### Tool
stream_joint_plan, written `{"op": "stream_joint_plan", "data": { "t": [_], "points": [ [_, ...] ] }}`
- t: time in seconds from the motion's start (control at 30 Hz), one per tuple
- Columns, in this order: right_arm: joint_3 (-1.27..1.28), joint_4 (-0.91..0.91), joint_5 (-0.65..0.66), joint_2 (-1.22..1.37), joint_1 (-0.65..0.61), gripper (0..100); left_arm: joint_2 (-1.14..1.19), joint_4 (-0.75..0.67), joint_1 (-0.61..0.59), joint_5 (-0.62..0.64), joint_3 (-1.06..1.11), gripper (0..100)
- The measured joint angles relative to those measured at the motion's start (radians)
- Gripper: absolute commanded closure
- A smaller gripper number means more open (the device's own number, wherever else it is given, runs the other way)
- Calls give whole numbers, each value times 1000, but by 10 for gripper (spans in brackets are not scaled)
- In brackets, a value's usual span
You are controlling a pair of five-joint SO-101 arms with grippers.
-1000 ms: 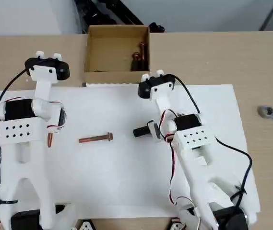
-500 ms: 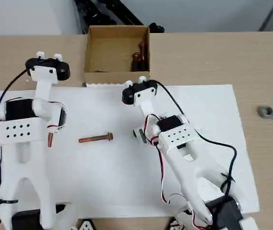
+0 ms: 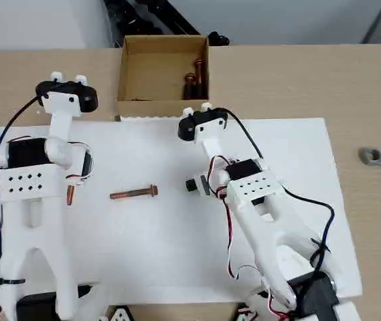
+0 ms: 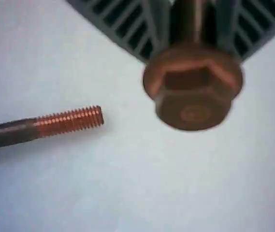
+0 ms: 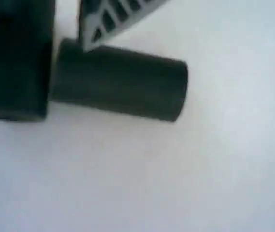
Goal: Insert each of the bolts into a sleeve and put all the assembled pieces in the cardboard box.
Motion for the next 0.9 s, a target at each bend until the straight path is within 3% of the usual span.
{"op": "stream_joint_plan", "data": {
  "t": [0.9],
  "points": [
    [-2, -34, 51, 120, 15, 837, 0, 0, 0, 0, 0, 995]
  ]
}}
